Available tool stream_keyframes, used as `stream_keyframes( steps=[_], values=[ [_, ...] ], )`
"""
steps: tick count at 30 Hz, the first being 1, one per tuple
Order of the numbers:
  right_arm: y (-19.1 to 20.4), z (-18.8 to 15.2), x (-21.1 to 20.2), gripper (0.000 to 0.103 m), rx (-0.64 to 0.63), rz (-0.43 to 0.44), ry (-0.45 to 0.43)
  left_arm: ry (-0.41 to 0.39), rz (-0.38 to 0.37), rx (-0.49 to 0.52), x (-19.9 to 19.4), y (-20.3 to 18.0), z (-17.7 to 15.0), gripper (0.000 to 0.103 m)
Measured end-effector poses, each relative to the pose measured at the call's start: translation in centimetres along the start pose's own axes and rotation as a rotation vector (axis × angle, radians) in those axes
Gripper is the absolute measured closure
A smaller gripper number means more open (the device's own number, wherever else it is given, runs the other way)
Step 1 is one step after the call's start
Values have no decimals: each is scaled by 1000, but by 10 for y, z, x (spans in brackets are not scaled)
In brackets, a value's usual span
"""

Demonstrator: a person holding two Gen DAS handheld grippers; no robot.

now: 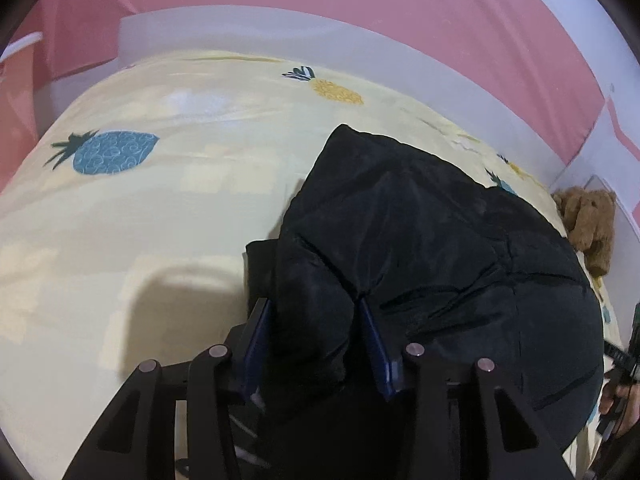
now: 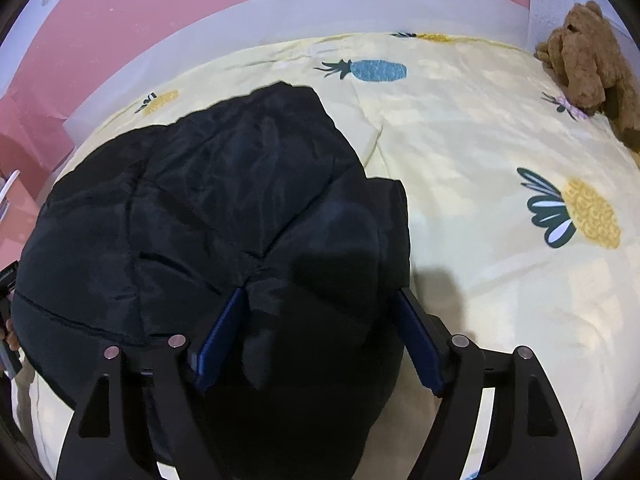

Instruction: Fold large clothes

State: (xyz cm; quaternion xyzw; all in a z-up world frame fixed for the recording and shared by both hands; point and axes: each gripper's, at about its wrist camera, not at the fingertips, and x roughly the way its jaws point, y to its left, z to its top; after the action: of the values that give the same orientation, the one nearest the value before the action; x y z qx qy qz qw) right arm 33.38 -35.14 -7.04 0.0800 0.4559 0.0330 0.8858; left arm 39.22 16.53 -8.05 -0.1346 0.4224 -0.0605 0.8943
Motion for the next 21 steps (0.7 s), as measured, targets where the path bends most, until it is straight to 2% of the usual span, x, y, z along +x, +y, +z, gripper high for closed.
stream_keyframes(
  steps=[3,6,9,12,17,21],
  values=[
    [-4,0,5,26,19,15,5,9,7,5,1,-2,3,58],
    [-3,11,9,26,26,-7,9,17,16,13,2,-4,19,58],
    [-3,19,15,26,31,-8,20,10,10,-13,6,-3,27,58],
    [-7,15,16,26,39,17,24,-9,-7,-50,12,3,16,56],
    [-16,3,16,26,58,54,25,-42,-7,-37,7,5,-6,54],
    [-18,11,23,23,65,64,46,-16,-7,-74,18,12,4,40]
  ],
)
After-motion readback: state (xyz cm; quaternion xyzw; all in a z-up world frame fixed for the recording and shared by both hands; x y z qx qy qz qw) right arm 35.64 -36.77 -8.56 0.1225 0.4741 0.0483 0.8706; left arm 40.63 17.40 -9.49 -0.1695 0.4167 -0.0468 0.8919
